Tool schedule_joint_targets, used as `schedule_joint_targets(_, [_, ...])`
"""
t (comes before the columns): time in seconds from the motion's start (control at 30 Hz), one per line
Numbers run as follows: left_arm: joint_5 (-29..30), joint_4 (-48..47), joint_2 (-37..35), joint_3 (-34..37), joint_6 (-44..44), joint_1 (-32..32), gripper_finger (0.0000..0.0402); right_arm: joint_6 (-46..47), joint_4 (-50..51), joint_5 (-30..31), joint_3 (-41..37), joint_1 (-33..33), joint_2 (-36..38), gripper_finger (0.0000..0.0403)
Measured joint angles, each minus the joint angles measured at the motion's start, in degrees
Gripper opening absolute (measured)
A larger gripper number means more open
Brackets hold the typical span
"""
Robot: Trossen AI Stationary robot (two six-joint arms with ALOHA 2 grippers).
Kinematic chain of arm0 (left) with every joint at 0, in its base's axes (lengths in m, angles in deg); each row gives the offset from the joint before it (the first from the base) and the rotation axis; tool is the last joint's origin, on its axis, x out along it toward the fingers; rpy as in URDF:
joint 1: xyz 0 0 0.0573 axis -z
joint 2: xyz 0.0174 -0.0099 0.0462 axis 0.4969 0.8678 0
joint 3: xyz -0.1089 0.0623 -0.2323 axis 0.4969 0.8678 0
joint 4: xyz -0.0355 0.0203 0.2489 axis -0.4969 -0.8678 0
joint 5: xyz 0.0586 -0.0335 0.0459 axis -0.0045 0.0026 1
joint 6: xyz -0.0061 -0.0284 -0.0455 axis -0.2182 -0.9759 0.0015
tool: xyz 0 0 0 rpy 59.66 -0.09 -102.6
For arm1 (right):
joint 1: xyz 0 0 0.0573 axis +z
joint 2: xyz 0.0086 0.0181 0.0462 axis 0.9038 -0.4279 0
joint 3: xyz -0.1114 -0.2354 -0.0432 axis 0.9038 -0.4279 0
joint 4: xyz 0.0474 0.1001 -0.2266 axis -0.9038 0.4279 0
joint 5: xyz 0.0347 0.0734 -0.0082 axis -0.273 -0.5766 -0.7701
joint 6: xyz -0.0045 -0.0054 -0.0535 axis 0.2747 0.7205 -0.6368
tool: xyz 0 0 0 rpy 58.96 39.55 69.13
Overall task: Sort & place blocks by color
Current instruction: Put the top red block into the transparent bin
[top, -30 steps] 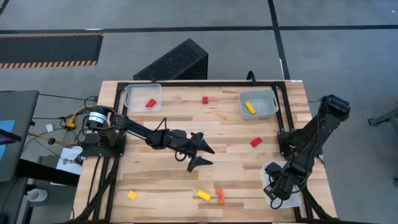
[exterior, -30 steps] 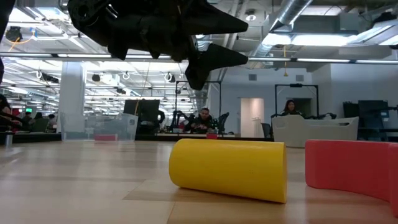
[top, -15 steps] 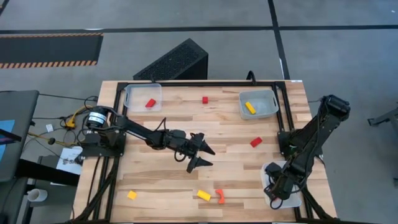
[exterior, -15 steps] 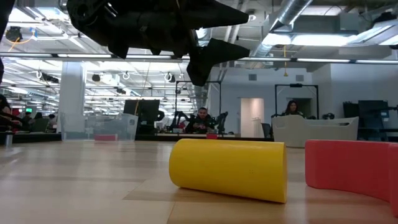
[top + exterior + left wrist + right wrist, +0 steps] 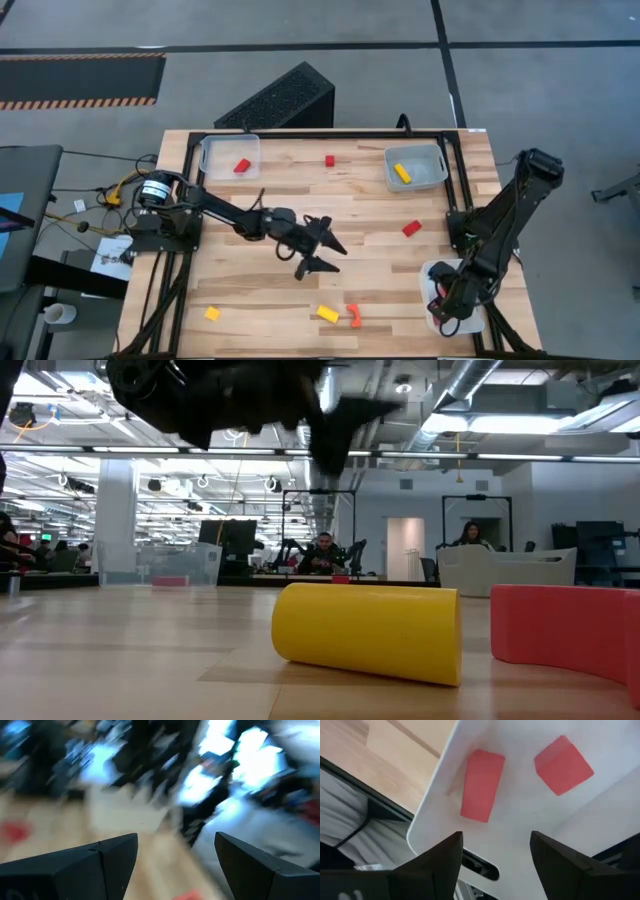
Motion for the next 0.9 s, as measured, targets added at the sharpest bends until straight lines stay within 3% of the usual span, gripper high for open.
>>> schedule_joint_targets(0.13, [10.8, -10.7, 0.0, 0.0, 1.3, -0.2, 0.0253, 0.3, 1.8, -3.3, 0.5, 0.0, 2.0, 0.0255])
schedule_joint_targets(0.23, [14.8, -15.1, 0.0, 0.0, 0.7, -0.8, 0.0253, 0.3, 7.0, -1.9, 2.6, -0.1, 3.6, 0.0255])
schedule_joint_targets(0.5, [15.2, -17.9, 0.0, 0.0, 0.1, -0.6, 0.0253, -1.6, 20.3, 7.6, 10.3, -1.8, 4.3, 0.0255])
schedule_joint_targets(0.63, [15.3, -17.9, 0.0, 0.0, 0.1, -0.5, 0.0253, -4.9, 20.7, 13.9, 11.2, -3.4, 4.2, 0.0255])
schedule_joint_targets(0.9, [15.4, -17.9, 0.0, 0.0, 0.1, -0.9, 0.0253, -11.7, 20.6, 18.3, 11.2, -7.7, 4.2, 0.0255])
